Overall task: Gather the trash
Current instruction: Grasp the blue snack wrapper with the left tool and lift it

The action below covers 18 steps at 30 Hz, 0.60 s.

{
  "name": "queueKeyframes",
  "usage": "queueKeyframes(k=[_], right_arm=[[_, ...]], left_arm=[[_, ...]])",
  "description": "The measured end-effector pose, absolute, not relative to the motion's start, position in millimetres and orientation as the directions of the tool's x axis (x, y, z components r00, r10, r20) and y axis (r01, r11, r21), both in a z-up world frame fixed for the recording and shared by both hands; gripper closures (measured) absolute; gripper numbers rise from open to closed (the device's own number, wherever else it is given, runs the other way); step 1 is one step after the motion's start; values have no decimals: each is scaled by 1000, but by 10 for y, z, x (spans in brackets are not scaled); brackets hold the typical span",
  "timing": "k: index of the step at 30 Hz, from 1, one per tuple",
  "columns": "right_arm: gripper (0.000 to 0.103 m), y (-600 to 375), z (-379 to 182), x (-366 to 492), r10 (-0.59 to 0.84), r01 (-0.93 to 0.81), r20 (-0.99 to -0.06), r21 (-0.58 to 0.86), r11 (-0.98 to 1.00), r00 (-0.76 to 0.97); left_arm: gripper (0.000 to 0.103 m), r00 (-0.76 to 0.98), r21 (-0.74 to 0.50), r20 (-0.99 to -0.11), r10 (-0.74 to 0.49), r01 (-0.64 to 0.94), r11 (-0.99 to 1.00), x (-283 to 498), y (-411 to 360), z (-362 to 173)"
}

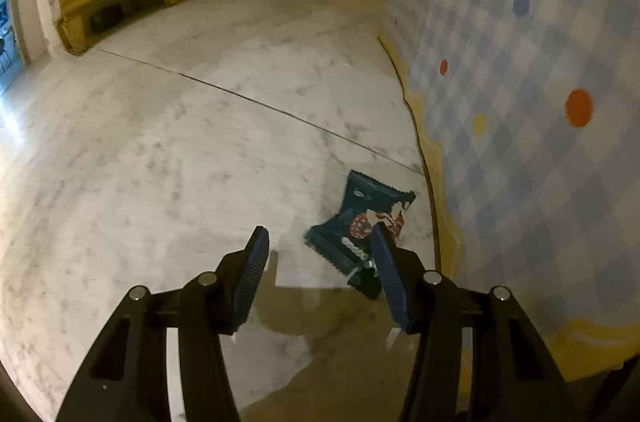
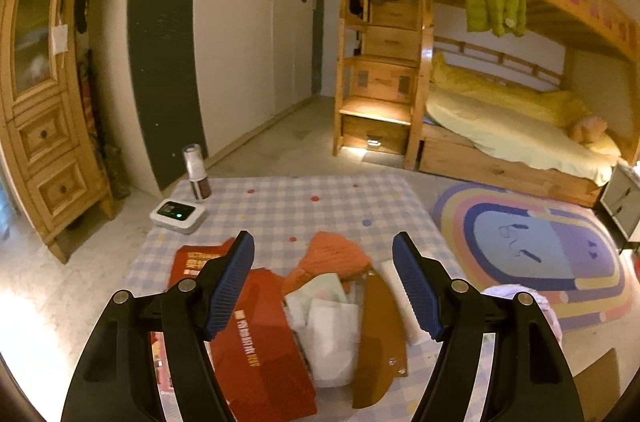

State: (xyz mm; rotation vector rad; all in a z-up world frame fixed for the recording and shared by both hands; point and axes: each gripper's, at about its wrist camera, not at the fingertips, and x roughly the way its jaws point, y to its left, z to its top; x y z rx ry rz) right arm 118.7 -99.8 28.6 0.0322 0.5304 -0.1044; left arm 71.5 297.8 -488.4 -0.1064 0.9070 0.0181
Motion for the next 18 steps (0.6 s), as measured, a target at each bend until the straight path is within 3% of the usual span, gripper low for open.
queueKeyframes(k=[7, 13, 16, 17, 18], right_arm=[[32, -982, 285, 1190, -118, 125, -513, -20, 992, 850], [32, -964, 260, 1211, -123, 130, -520, -23, 991, 845], [32, -962, 256, 1210, -123, 131, -520, -21, 991, 845], [32, -962, 254, 1209, -122, 130, -519, -21, 991, 846], [32, -959, 256, 1212, -122, 130, -519, -22, 991, 846]], left_arm=[[51, 576, -90, -814, -74, 0, 996, 869, 2809, -5055], [54, 561, 31, -828, -15, 71, 997, 948, 2658, -5188], [71, 567, 41, -823, -6, 70, 997, 981, 2657, -5178], [89, 570, 38, -822, -5, 64, 997, 1001, 2681, -5177], [98, 570, 27, -822, -9, 56, 998, 1019, 2718, -5171]])
